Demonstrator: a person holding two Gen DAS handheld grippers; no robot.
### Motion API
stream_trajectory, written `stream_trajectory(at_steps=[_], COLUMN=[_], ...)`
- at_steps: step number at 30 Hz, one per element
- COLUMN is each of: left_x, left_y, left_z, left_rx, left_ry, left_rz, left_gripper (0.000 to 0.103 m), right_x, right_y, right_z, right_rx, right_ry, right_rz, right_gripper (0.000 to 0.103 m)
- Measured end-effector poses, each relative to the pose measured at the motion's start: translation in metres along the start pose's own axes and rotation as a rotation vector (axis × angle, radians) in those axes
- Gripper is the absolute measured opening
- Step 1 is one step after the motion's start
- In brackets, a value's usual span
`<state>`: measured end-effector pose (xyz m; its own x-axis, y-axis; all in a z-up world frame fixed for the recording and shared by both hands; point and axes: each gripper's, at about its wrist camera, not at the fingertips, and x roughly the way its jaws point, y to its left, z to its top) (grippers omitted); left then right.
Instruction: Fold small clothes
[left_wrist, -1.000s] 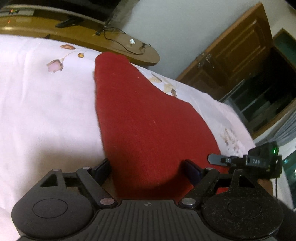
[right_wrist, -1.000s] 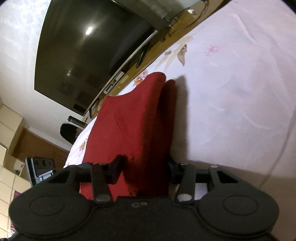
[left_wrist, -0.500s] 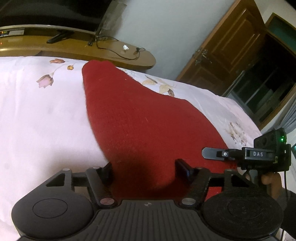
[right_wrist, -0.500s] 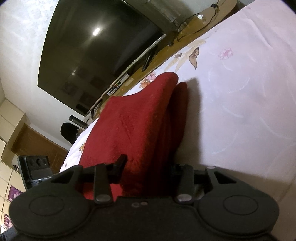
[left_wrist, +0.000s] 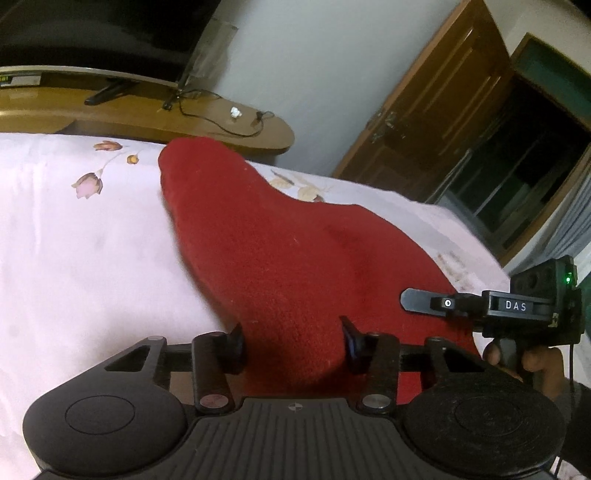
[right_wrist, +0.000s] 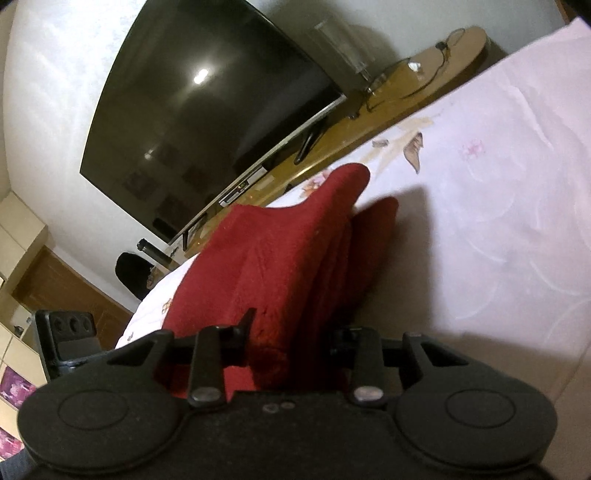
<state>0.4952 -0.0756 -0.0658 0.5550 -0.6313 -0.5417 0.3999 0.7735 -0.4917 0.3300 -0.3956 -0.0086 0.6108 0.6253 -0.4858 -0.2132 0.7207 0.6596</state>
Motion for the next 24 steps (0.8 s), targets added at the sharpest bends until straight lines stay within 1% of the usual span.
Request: stream_trajectory(at_steps=[3, 6, 10, 14, 18, 22, 24], left_x=[-0.012, -0.032, -0.073, -0.123, -0.172, -0.217, -0.239], left_y=[0.002, 0.006, 0.024, 0.054, 0.086, 0.121, 0.141], left_z=[0.000, 0.001, 0.000, -0.004, -0.014, -0.038, -0.058], left_rx=[-0.010, -0.015, -0.032, -0.055, -0.076, -0.122, -0.167], left_ry=[-0.019, -0.046, -0.082, -0.109, -0.125, -0.125, -0.127], left_rz=[-0.028, -0.043, -0.040, -0.016, 0.036, 0.089, 0.103], left_gripper=[0.047, 0.047, 0.047, 0.047, 0.047, 0.047, 0.047], right_x=[-0.007, -0.009, 0.001, 0.029, 0.065, 0.105, 0.124], right_y=[0.015, 0.032, 0.066, 0.104, 0.139, 0.162, 0.171], right_z=[-0.002, -0.001, 0.001, -0.003, -0.017, -0.039, -0.050], right_rx=[-0.018, -0.038, -0.073, -0.110, -0.115, -0.091, -0.078], right_ry=[-0.011, -0.017, -0.018, -0.001, 0.025, 0.070, 0.105], right_rz=[-0.019, -0.027, -0.009, 0.028, 0.076, 0.120, 0.142], right_gripper=[0.033, 0.033, 0.033, 0.033, 0.033, 0.033, 0.033])
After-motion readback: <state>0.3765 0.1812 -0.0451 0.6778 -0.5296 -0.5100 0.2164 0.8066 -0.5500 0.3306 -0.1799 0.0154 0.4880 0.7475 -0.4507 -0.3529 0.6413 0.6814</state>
